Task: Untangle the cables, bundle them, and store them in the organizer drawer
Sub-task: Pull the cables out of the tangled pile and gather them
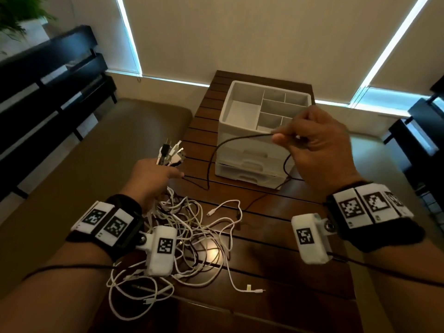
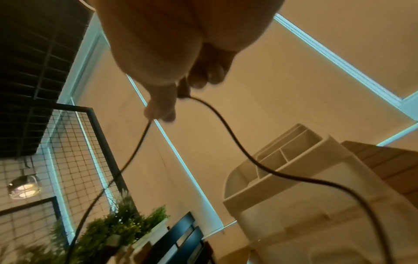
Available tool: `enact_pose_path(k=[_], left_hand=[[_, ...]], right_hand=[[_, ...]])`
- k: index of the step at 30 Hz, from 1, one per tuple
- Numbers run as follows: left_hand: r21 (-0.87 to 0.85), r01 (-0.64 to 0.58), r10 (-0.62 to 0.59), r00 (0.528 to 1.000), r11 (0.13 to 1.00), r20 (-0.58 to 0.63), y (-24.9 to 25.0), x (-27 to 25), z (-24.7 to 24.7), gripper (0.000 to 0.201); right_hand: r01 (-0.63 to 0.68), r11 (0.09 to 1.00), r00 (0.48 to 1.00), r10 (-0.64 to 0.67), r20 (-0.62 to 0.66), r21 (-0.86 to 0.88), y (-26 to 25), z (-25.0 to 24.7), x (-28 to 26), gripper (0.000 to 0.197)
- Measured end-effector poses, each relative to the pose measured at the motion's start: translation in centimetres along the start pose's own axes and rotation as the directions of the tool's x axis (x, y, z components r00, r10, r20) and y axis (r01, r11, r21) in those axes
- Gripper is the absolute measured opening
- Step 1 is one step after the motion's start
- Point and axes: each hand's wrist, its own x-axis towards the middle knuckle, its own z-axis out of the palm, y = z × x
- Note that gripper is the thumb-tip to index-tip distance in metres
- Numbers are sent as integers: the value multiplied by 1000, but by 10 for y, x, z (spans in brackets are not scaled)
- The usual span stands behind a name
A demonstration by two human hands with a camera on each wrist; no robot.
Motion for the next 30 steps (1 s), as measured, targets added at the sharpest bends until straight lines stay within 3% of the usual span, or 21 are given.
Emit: enact_pose_path(k=[1,2,3,4,5,7,9,12,13,15,18,21,24,27,30], left_hand=[[8,-6,6,1000,1000,2,-1,0,2,13],[18,-17,17,1000,1000,6,-1,0,3,14],[31,-37,37,999,999,11,-1,-1,4,14],[42,-60,59,998,997,25,1,-3,5,14],[43,-84,82,995,995,47,3,-7,6,13],[13,-162,159,978,987,134,8,-18,10,10],[-21,-237,233,929,971,287,15,-34,17,11],[43,-328,275,851,944,448,19,-48,31,24],[74,-339,271,849,938,453,18,-48,32,26],[102,-299,232,878,949,419,16,-43,28,23],[47,-198,169,920,979,353,15,-30,8,6],[117,-197,131,896,973,424,15,-24,-11,10],[179,-171,43,828,969,560,16,-24,-17,16],[166,-110,-13,797,980,604,14,-19,-19,15],[169,-43,-72,781,985,621,9,-10,-24,10]], right_hand=[[-34,999,981,35,193,-8,-4,1,3,5],[-72,994,891,100,442,-79,-6,5,4,7],[-69,982,766,163,622,-174,-7,10,3,10],[-49,969,687,209,696,-243,-6,14,2,11],[-43,960,660,235,713,-276,-6,18,1,12],[-71,965,646,238,725,-254,-9,24,1,12],[-71,983,650,177,739,-172,-17,31,2,15],[-10,997,788,54,613,-74,-26,38,7,14],[-14,998,800,48,598,-61,-24,38,9,12],[-26,993,769,95,633,-118,-11,37,10,11],[-142,945,732,301,611,-295,31,27,2,6],[-267,911,710,406,575,-314,57,22,-17,15],[-233,921,592,390,706,-313,48,32,-33,15],[-243,947,464,305,832,-211,27,30,-39,8],[-409,907,236,208,949,-97,7,20,-41,7]])
